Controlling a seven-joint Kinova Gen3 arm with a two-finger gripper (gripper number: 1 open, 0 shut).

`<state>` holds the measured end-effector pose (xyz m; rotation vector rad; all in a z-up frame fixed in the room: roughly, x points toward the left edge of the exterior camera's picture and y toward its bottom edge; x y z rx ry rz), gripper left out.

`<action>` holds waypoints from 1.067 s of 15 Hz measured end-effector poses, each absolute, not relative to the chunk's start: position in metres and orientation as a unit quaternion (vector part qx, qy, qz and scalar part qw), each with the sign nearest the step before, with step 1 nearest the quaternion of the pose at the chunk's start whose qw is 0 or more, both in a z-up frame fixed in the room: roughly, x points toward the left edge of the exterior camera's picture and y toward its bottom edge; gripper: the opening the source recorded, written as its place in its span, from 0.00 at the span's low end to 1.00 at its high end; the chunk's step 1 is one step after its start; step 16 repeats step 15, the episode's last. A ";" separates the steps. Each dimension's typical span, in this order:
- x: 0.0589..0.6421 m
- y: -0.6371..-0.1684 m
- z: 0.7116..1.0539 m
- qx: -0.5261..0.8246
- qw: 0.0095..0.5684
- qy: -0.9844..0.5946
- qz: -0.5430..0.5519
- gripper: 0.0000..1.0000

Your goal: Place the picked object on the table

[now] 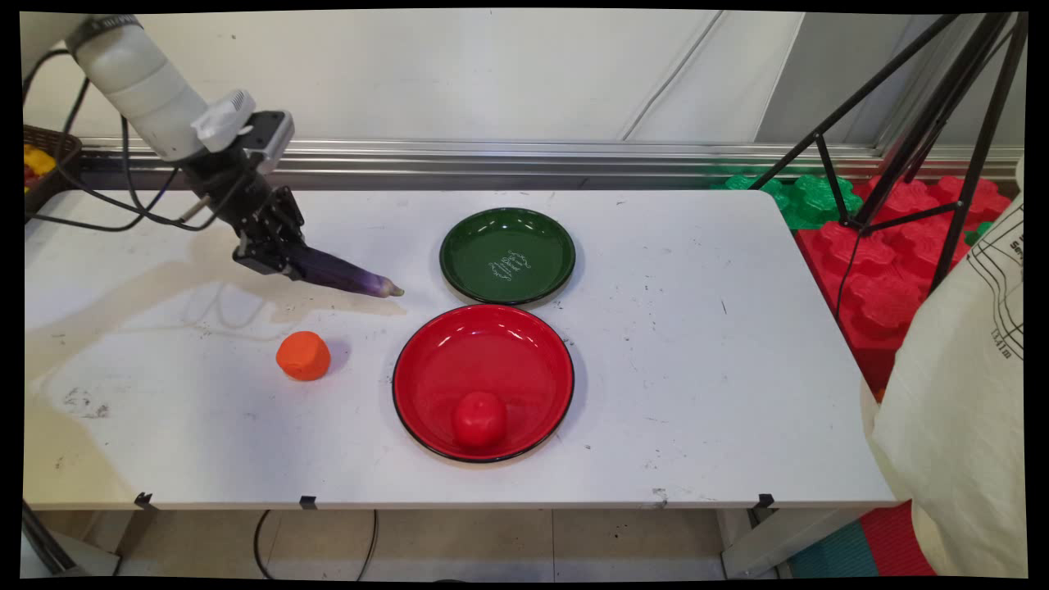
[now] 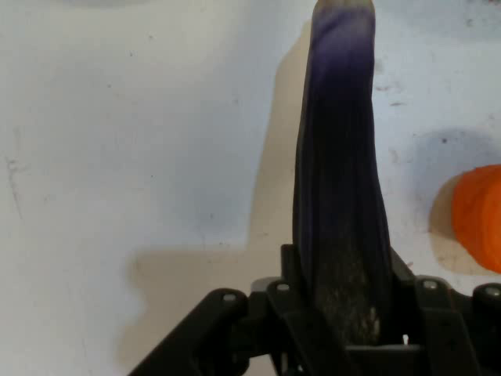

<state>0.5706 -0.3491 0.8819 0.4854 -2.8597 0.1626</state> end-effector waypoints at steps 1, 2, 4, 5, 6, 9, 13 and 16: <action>0.572 -0.351 0.876 0.171 0.118 -0.977 0.054 0.00; 0.572 -0.353 0.872 0.176 0.118 -0.976 0.054 0.00; 0.574 -0.357 0.863 0.186 0.118 -0.974 0.054 0.00; 0.575 -0.358 0.858 0.193 0.118 -0.973 0.054 0.00; 0.576 -0.360 0.853 0.201 0.119 -0.971 0.053 0.00; 0.578 -0.363 0.842 0.218 0.122 -0.967 0.051 0.00; 0.580 -0.363 0.833 0.234 0.127 -0.963 0.046 1.00; 0.581 -0.362 0.833 0.240 0.130 -0.961 0.045 1.00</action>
